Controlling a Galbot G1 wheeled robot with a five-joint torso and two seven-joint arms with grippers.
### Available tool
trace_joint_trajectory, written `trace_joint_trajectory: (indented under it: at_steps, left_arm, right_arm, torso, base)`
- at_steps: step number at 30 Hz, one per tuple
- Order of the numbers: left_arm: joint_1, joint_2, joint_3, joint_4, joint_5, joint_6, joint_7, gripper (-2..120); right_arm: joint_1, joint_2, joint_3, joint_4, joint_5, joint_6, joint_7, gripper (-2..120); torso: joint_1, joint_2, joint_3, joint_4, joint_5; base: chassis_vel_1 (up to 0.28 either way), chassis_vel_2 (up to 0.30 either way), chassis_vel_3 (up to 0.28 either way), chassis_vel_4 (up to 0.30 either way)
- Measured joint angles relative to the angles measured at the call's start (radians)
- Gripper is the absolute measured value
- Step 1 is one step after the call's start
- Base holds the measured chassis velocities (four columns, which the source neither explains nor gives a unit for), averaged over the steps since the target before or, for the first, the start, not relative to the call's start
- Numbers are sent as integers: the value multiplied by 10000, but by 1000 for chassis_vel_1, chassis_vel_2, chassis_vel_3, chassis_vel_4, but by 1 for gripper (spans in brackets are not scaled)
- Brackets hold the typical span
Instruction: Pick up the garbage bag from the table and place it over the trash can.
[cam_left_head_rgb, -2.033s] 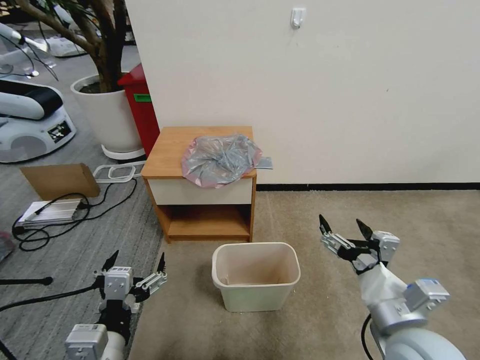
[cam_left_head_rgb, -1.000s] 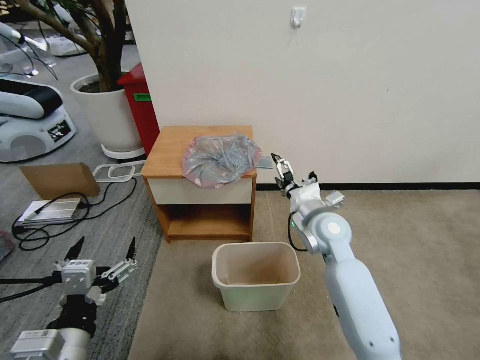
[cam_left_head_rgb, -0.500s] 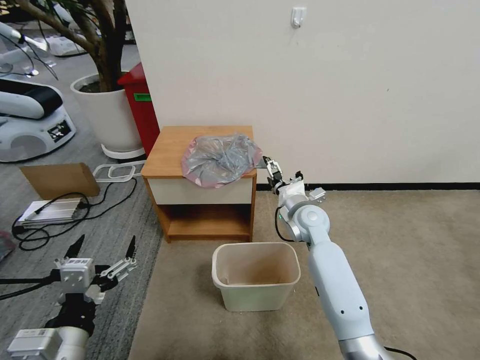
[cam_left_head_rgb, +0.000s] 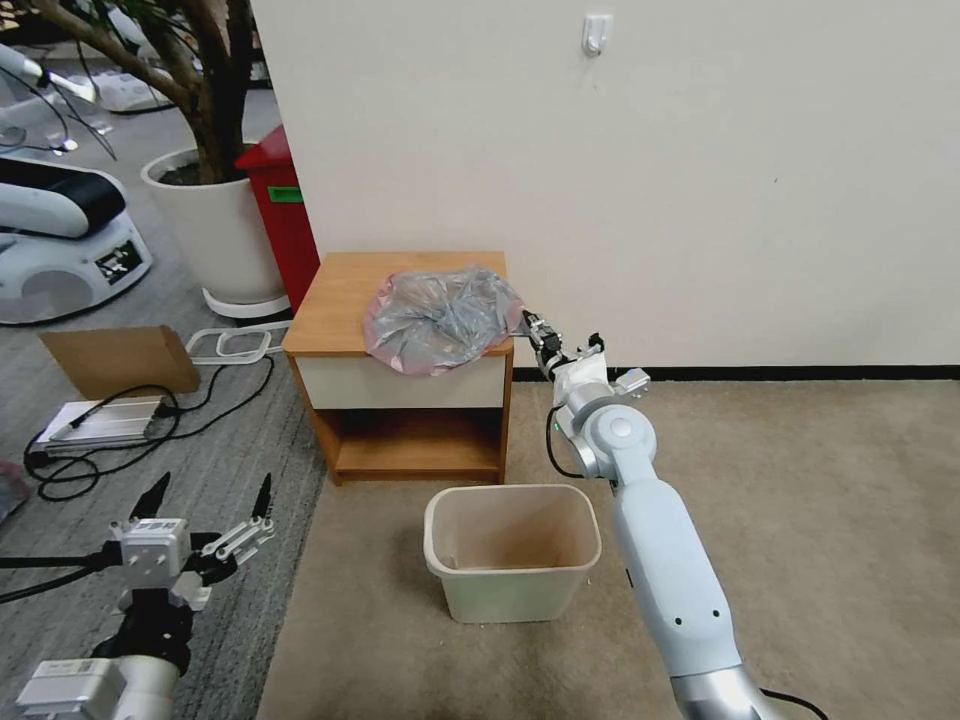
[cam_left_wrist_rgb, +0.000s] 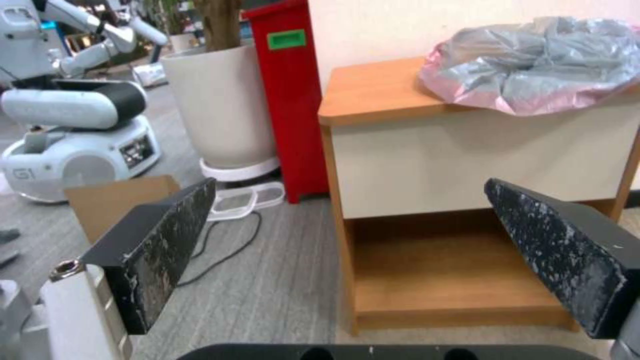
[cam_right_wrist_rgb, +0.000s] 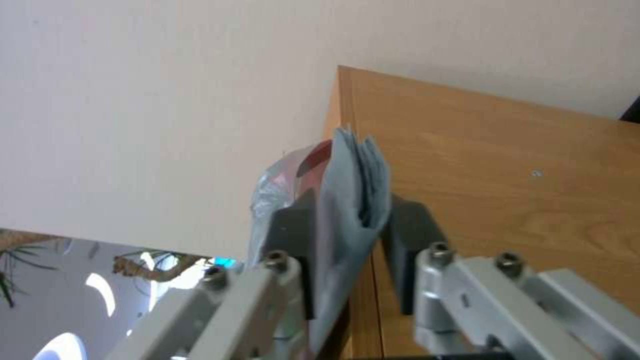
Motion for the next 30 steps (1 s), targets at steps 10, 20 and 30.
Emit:
trace_joint_trajectory:
  at_steps: [10,20,30]
  left_arm:
    - [-33,-8,97,0,13,134,97,100]
    - [-58,-27,174,0,21,220,118,100]
    - [-157,-64,416,1,29,340,147,100]
  right_arm:
    - [-247,-28,-12,278,4,-40,-78,0]
    - [-2396,-935,-660,3223,239,33,703,0]
    - [-5512,-1284,-1314,6072,-531,-61,1340,0]
  torso:
    - [0,0,0,2,0]
    - [0,0,-1,-1,0]
    - [0,0,-2,-1,0]
  base:
    - [0,0,0,0]
    - [0,0,0,0]
    - [0,0,0,0]
